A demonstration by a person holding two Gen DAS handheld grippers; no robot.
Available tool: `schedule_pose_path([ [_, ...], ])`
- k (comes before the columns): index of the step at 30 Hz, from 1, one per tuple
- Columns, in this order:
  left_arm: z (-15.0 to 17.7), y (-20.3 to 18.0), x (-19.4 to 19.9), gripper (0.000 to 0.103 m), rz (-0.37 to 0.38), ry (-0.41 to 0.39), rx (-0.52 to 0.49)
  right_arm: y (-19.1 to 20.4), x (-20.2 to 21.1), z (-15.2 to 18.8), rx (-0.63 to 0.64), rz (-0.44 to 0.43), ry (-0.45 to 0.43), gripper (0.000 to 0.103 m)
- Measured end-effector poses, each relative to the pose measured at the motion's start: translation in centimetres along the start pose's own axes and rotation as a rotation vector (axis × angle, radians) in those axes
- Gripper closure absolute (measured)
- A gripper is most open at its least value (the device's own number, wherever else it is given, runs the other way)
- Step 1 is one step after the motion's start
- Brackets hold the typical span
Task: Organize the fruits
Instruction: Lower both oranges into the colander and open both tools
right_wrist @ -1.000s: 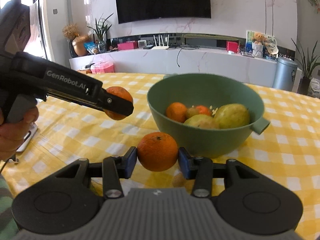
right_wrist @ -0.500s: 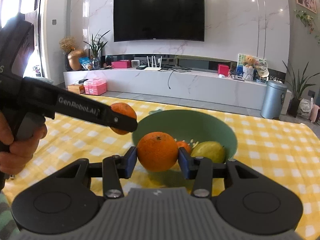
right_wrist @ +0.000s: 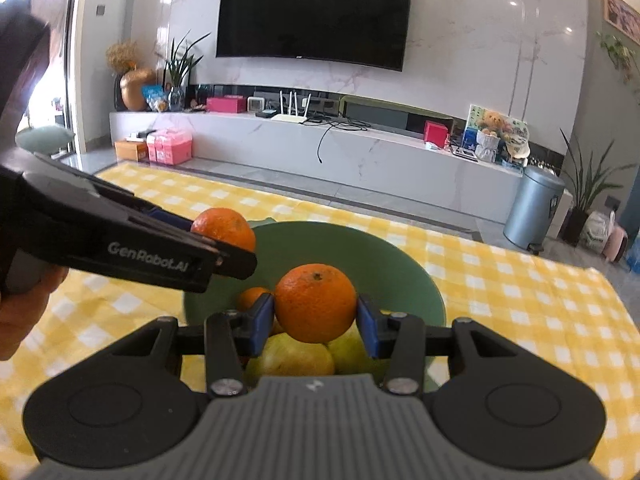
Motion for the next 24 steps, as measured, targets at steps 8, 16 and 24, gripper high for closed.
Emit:
schedule_pose_path([
  [8,-0.1,1.0,-1.8,0.051,-0.022,0.006,0.013,0.0,-3.1,-1.5,0.065,0.008,0.026,0.061],
  [16,0.3,1.3,-2.8,0.051,0.005,0.020,0.032,-0.5,-6.0,-2.0,0.110,0.030,0.062,0.061],
  [24,0.3,0.9,-3.7,0.051,0.013,0.027,0.008,-1.0,-7.8,-1.6,0.130,0.043,0.097,0.061],
])
Point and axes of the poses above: each gripper's, at about its wrist camera, not at the fingertips, and x roughly against the way its jaws point, y to its left, z to its underside, the point moved 8 cm from there along -x, roughly the way its jaws point, and after that the axes turned 8 degrees about -x, right-handed, at the moved point
